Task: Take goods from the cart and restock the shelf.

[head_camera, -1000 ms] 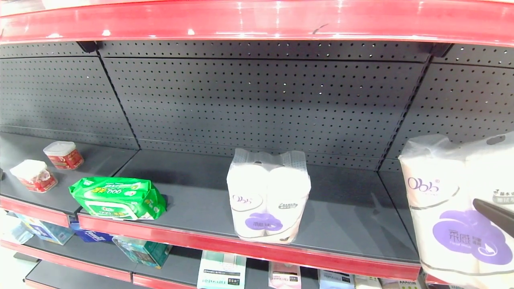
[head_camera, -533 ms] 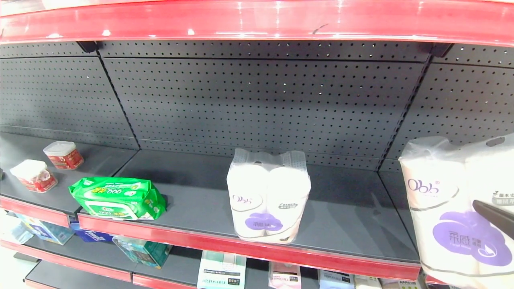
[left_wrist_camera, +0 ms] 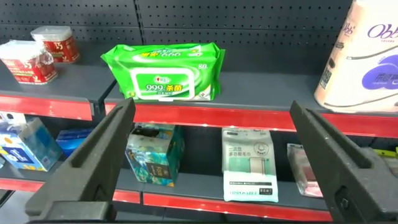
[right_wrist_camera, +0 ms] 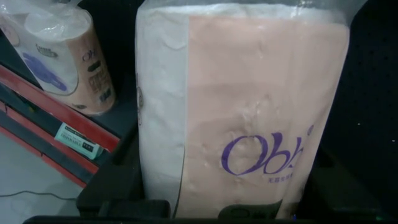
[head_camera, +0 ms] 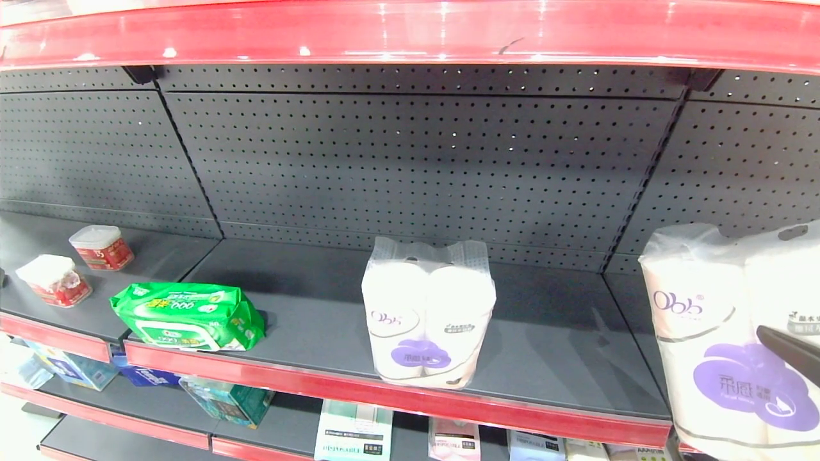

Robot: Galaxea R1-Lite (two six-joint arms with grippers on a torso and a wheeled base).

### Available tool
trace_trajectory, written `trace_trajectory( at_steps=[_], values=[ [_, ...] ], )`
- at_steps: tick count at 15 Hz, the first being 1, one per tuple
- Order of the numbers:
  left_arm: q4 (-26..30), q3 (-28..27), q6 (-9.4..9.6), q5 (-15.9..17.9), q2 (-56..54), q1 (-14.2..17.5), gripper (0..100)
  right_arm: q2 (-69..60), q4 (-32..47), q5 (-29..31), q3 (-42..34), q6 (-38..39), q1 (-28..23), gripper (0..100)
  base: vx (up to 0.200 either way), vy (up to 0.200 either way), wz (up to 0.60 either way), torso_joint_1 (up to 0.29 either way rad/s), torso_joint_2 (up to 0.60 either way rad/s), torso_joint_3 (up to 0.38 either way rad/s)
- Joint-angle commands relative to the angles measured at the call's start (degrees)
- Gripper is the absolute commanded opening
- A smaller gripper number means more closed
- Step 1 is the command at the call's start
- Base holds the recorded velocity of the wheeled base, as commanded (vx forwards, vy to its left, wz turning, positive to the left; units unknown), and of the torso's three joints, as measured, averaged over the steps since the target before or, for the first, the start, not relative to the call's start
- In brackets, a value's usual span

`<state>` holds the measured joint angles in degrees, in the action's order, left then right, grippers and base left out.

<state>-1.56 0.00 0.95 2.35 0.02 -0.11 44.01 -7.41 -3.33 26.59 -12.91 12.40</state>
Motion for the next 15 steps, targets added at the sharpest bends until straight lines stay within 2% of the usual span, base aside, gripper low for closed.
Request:
trace_trajectory(
  at_steps=[1, 12, 15],
  values=[
    [0.0, 0.0, 0.02, 0.0, 0.0, 0.0, 100, -0.1, 0.0, 0.0, -0.1, 0.0, 0.1, 0, 0.000, 0.000, 0.00, 0.000, 0.00, 0.000],
    [-0.1, 0.0, -0.07, -0.3, 0.0, -0.1, 100, -1.8, 0.2, 1.4, -2.8, -0.3, -1.1, 0, 0.000, 0.000, 0.00, 0.000, 0.00, 0.000],
    [1.7, 0.0, 0.02, -0.2, 0.0, -0.1, 100, -1.8, 0.2, 1.6, -3.0, -0.4, -2.0, 0, 0.000, 0.000, 0.00, 0.000, 0.00, 0.000]
  ],
)
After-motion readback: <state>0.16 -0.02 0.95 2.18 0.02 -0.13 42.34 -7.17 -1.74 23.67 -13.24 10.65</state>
